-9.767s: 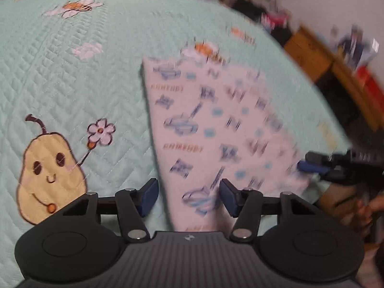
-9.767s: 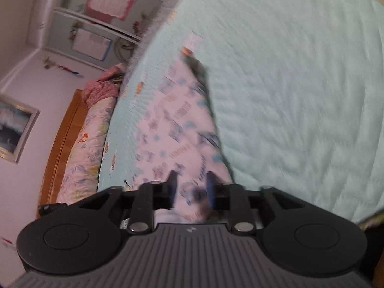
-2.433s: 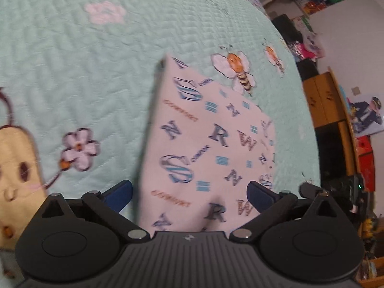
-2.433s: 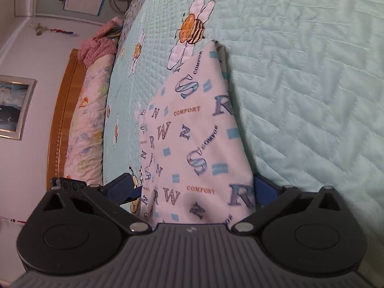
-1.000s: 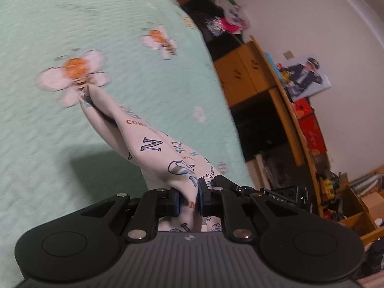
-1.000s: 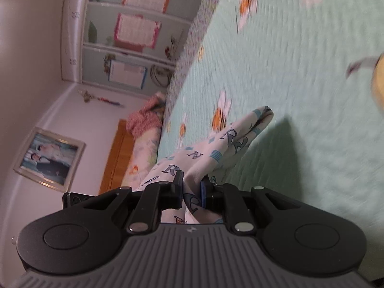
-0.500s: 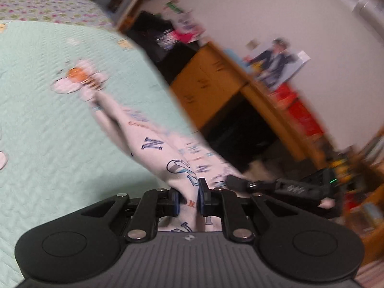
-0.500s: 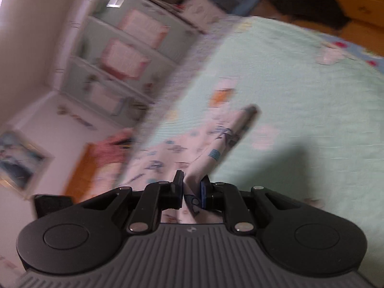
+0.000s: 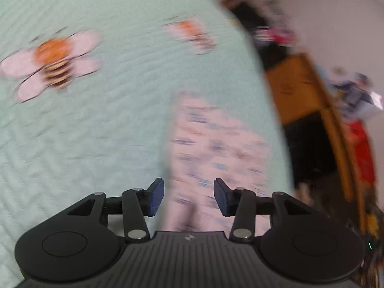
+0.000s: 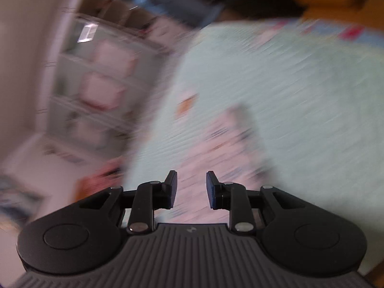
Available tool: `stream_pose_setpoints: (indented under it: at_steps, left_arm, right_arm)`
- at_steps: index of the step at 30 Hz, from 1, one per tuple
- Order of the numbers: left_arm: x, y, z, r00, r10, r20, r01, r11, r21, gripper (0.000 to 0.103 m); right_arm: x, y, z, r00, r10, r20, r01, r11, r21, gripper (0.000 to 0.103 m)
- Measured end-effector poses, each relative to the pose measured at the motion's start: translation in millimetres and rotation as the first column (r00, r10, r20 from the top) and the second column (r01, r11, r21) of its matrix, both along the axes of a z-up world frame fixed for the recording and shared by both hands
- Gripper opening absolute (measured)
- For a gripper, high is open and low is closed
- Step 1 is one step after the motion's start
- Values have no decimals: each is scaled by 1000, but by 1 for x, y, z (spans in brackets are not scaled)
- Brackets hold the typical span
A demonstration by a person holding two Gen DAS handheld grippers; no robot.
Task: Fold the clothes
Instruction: 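Lift the hem and fold it toward the collar with both grippers, then lay the hem down over the collar and open both grippers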
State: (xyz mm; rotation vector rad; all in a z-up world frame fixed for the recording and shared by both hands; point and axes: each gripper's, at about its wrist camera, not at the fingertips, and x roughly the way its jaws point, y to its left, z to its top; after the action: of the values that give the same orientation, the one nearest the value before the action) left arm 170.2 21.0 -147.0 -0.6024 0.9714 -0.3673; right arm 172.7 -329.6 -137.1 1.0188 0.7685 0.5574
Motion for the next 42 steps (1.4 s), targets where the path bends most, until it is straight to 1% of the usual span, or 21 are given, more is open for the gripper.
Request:
stream_pose_setpoints:
  at_steps: [2, 3, 5, 7, 8, 9, 12, 15, 18, 19, 21, 24, 26, 29, 31, 33, 35, 38, 40, 41, 42]
  left_arm:
    - [-12, -11, 14, 998, -36, 53, 35, 999, 9, 57]
    - [-15, -19, 15, 996, -65, 66, 64, 998, 19, 59]
    - [-13, -30, -4, 995, -95, 23, 93, 994, 56, 59]
    - [-9, -30, -30, 995, -92, -32, 94, 994, 55, 56]
    - [-10, -27, -40, 996, -86, -25, 87, 995, 38, 55]
    - [-12, -23, -44, 997, -81, -3, 81, 997, 17, 55]
    - [-14, -15, -39, 996, -89, 8, 89, 996, -14, 56]
    - [-21, -2, -25, 996, -89, 1, 89, 994, -69, 56]
    - [-33, 12, -15, 996, -87, 7, 87, 988, -126, 56]
    - [-36, 14, -14, 996, -89, 8, 90, 987, -135, 57]
    - [-40, 13, -21, 995, -98, -12, 96, 988, -124, 57]
    - [-46, 11, -35, 993, -112, -45, 106, 987, -120, 57]
    - [-46, 12, -41, 991, -114, -71, 106, 987, -117, 57]
    - [-46, 25, -35, 994, -80, -71, 67, 984, -168, 57]
    - [-48, 33, -24, 997, -65, -48, 55, 982, -179, 57]
    - [-50, 40, -14, 998, -41, -55, 31, 985, -168, 57]
    - [-52, 46, -4, 998, -16, -68, 5, 988, -153, 57]
    - [-50, 38, 14, 991, 0, -133, -4, 1000, -31, 60]
    - [-47, 25, 28, 984, 20, -178, 3, 992, 129, 62]
    - [-45, 17, 34, 980, 24, -198, 16, 980, 198, 66]
    - [-42, 10, 39, 976, 23, -215, 34, 966, 257, 67]
  right_arm:
    - [-3, 17, 1, 997, 72, 3, -72, 996, 54, 30]
    - [-3, 17, -7, 998, 64, -22, -63, 997, 42, 30]
    - [-2, 19, -22, 996, 46, -72, -45, 999, 18, 30]
    - [-3, 13, -50, 989, 17, -150, -18, 1000, -8, 27]
    - [-3, 7, -68, 981, 1, -194, -4, 1000, -14, 19]
    - [-6, 2, -84, 976, -6, -218, 11, 1000, 19, 0]
    - [-16, -5, -102, 978, -23, -209, 48, 992, 114, 0]
    - [-15, 0, -94, 981, -29, -194, 43, 997, 66, 0]
    - [-20, 1, -80, 984, -36, -174, 43, 998, 34, 7]
    - [-22, 0, -77, 985, -40, -168, 46, 999, 30, 14]
    - [-28, -11, -81, 983, -65, -174, 77, 995, 68, 17]
    - [-32, -20, -97, 963, -118, -242, 155, 978, 139, 10]
    - [-38, -21, -102, 954, -146, -263, 196, 964, 177, 11]
    - [-50, -19, -91, 956, -170, -240, 215, 961, 176, 22]
    - [-53, -13, -75, 965, -172, -200, 201, 970, 139, 48]
    - [-53, -6, -60, 970, -169, -172, 184, 980, 78, 61]
    - [-52, -1, -43, 977, -158, -147, 161, 987, 9, 61]
    - [-43, 16, -9, 989, -121, -89, 103, 978, -184, 63]
    - [-34, 34, 19, 995, -73, -67, 43, 926, -376, 73]
    - [-27, 45, 32, 996, -54, -73, 14, 886, -464, 76]
    - [-19, 55, 42, 995, -36, -94, -21, 843, -538, 85]
